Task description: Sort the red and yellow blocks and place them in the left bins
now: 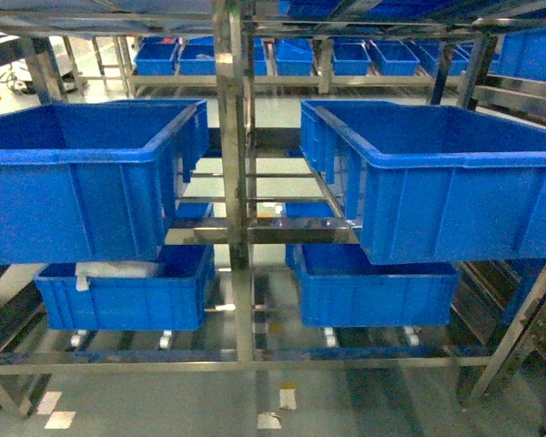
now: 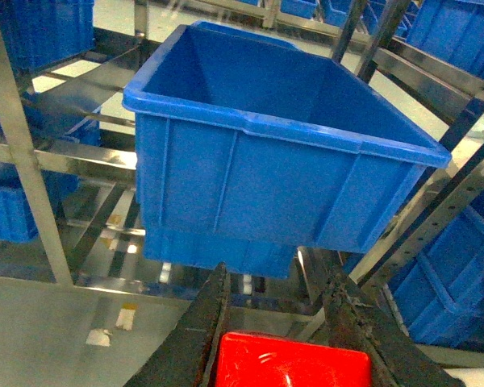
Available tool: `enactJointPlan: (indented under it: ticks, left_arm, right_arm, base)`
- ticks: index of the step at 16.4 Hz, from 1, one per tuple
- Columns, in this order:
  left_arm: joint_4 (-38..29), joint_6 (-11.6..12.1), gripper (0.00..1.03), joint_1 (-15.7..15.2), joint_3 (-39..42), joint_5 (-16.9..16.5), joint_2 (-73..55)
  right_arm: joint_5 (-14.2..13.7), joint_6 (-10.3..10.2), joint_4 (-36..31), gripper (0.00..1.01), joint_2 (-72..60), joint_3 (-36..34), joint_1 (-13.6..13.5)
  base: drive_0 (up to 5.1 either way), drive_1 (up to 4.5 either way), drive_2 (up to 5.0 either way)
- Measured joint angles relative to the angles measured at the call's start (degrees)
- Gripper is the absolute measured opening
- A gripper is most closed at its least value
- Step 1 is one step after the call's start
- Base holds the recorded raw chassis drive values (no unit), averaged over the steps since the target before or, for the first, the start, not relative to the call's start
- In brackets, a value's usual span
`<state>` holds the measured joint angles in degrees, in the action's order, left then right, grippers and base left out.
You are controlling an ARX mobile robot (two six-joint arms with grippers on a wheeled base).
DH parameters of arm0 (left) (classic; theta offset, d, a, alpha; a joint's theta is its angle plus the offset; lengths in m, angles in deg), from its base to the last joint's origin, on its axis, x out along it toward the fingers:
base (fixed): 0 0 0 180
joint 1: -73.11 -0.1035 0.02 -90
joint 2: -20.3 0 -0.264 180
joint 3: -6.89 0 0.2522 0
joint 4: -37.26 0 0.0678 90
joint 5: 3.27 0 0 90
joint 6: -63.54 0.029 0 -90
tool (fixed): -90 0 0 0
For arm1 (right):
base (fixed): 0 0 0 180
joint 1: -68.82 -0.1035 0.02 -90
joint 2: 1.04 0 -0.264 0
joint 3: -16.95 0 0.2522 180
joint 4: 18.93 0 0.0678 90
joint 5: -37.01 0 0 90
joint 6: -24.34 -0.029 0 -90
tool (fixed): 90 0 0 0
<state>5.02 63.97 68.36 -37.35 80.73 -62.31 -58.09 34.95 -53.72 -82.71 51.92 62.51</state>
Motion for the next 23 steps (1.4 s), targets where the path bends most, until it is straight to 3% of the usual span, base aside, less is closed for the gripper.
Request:
enactJointPlan:
  ticks: [12,23]
  left_arm:
    - [-0.2,0.0,0.27,0.0,0.1,0.0,0.1]
    - [-0.2,0.0,0.27,0.0,0.1,0.0,0.0]
  right_arm:
    - [0.0,0.0,0.2,0.28,0.0,-0.1,0.0]
    - [0.0,0.0,0.0,0.28,-0.2,0.0,0.0]
  base:
    - [0.0,4.01,-4.0]
    - [0.0,0.0,0.0]
